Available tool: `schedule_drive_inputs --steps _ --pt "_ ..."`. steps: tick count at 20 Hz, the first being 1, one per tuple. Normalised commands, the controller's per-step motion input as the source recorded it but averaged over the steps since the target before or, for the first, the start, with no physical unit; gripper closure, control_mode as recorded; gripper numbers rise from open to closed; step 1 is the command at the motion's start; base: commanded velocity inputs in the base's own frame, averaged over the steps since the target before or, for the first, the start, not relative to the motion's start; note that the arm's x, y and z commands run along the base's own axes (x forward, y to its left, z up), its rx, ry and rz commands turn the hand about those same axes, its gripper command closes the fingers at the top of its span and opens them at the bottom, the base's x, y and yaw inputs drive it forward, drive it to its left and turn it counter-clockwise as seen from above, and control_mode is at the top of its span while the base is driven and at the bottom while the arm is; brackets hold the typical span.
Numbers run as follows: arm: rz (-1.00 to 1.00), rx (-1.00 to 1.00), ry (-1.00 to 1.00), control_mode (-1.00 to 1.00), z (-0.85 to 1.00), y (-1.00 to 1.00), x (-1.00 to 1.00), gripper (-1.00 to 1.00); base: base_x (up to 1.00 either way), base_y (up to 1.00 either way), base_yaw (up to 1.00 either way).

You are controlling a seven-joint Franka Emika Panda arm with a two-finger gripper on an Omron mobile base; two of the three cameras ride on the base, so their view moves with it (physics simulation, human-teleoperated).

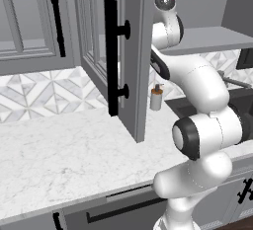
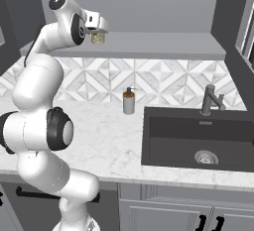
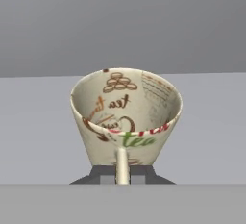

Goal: Gather all objects into one cabinet and sort the glasses and bowls to opposite sides.

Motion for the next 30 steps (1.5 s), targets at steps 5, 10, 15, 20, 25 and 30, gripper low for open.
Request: schedule_drive_inputs --steps 5,10,15,20,25,30 --pt "0.0 0.0 0.0 -1.0 0.0 -0.03 -0.2 1.0 0.0 0.0 0.0" --pt "-0.03 0.0 -0.03 -1.0 0.07 -0.16 -0.61 1.0 0.0 0.0 0.0" --pt "-0.05 0.0 -0.09 -1.0 0.14 -0.26 -0.7 1.0 0.0 0.0 0.0" --pt "-0.02 0.0 -0.16 -1.0 0.1 -0.28 -0.84 1.0 0.0 0.0 0.0" --pt "0.0 0.0 -0.18 -1.0 0.07 -0.22 -0.85 1.0 0.0 0.0 0.0" --pt "0.0 0.0 -0.2 -1.0 0.08 -0.2 -0.92 1.0 0.0 0.0 0.0"
